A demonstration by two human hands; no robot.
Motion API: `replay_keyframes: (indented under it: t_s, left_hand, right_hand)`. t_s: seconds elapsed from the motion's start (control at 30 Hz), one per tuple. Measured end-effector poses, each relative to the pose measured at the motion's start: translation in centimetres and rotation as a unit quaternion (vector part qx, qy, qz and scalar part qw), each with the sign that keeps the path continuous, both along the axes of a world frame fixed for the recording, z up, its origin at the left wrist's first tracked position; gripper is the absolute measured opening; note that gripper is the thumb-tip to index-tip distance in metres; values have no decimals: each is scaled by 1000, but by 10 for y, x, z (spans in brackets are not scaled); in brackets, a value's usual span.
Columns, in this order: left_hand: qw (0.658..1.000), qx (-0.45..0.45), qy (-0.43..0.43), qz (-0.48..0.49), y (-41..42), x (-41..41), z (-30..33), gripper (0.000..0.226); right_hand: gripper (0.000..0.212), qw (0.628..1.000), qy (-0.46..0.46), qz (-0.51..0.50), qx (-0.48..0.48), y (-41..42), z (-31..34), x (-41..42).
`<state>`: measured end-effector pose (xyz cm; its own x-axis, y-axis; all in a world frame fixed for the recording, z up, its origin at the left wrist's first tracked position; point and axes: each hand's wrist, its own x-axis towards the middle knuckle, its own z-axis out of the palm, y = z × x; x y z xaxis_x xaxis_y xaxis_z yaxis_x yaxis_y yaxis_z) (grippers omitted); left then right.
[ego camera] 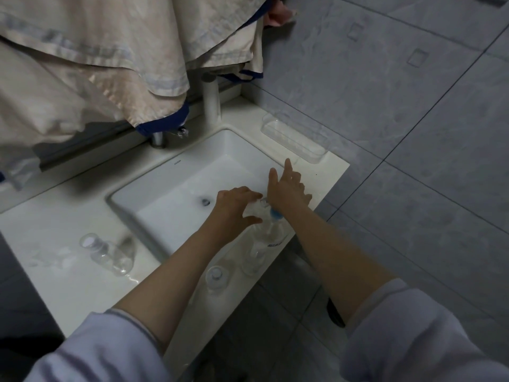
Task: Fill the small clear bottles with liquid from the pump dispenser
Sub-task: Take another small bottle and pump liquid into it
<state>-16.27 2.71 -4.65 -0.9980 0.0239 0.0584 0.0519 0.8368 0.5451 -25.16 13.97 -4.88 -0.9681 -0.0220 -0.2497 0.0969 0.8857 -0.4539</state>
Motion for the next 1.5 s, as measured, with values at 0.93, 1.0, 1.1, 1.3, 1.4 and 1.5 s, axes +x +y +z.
replay_keyframes:
  t_s: [0.93,1.0,1.1,1.3,1.4,1.5]
  left_hand:
    - [1000,7,9,1,1,0,0,47]
    - [1000,-12,1,1,2,-4,2,47]
    - [1000,-29,-5,3,2,-8,3,48]
    - [1000,-14,13,-1,0,-3,0,46]
    - [1000,-2,7,0,1,-1,-1,46]
    - [1000,4,14,0,2,-1,1,46]
  right_hand:
    - [60,1000,14,2,25,0,-4,2]
    - [60,1000,22,3,17,0,-1,0]
    - [60,999,36,-3,11,0,1,-3]
    - [59,999,42,0,27,1,-5,4]
    - [59,999,32,8,35,0,-5,3]
    - [60,999,31,11,22,0,0,1]
